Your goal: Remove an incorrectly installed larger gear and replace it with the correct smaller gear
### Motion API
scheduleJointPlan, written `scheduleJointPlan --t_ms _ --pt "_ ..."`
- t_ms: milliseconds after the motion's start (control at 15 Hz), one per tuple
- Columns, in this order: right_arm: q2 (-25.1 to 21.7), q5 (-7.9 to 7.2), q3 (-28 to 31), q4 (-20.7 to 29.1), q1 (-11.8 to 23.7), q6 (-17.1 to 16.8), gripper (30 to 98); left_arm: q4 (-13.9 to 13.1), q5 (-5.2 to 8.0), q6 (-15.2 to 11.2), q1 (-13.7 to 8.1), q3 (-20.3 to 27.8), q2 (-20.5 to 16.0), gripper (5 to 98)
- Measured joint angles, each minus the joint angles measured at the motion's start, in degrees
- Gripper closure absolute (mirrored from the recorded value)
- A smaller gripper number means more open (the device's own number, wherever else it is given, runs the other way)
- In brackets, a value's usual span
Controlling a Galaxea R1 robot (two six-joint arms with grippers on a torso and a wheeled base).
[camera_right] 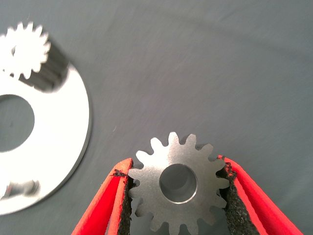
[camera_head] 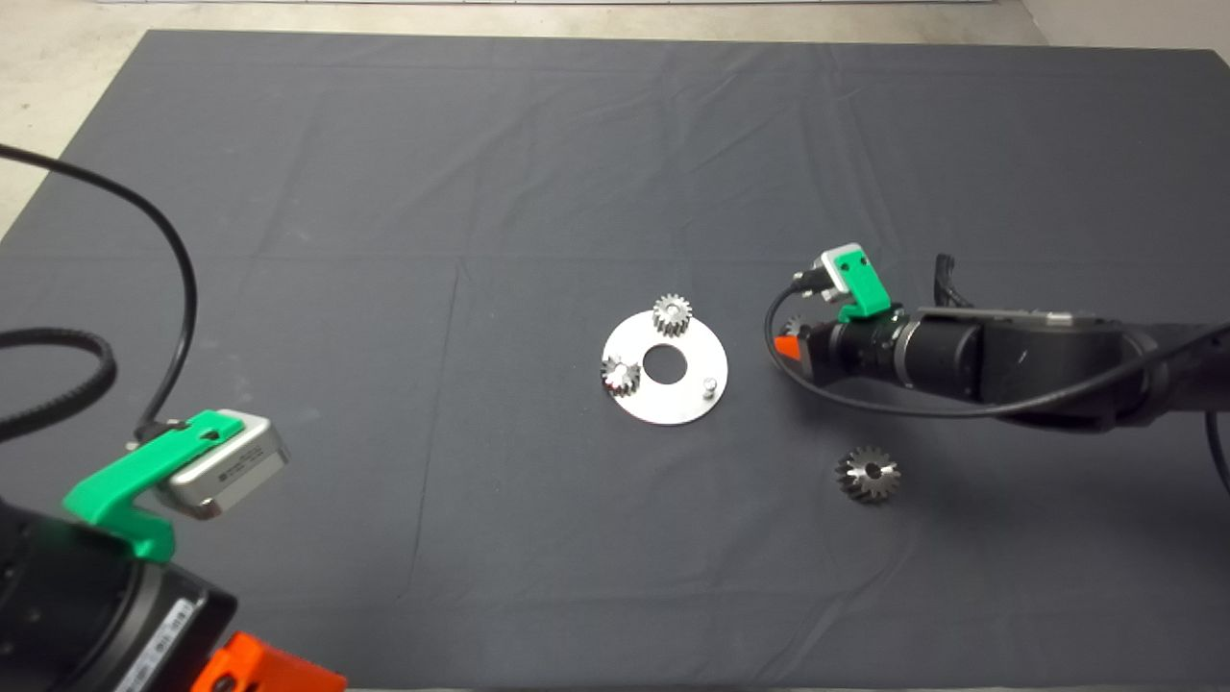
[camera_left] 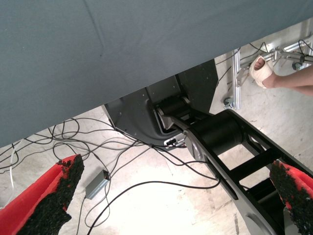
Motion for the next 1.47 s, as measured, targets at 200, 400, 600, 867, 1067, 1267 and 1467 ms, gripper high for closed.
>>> scheduleJointPlan --t_ms 200,400,600,867,1067,1267,1467 --pt "1.17 -6.21 0.02 4.53 1.15 0.03 87.6 0.0 0.0 0.0 0.0 0.0 -0.1 6.0" --pt "3.93 -6.91 0.1 6.54 2.22 0.05 87.6 0.0 -0.03 0.0 0.55 0.0 -0.1 6.0" --pt "7.6 -6.43 0.49 7.68 2.2 0.05 87.6 0.0 0.02 -0.01 0.8 0.0 -0.13 6.0" --pt "8.98 -7.06 0.62 7.81 2.22 0.27 87.7 -0.02 -0.06 0.0 0.8 0.0 -0.84 6.0" --pt "10.23 -6.75 0.62 7.92 2.25 0.27 87.7 0.0 0.06 -0.01 0.8 0.0 -1.9 6.0" --pt "10.86 -6.86 0.68 7.92 2.22 0.3 87.7 0.0 0.02 -0.01 0.8 0.0 -1.8 6.0" --pt "12.41 -7.13 0.73 7.92 2.22 0.22 87.7 0.02 0.02 -0.01 0.99 0.0 -1.83 6.0"
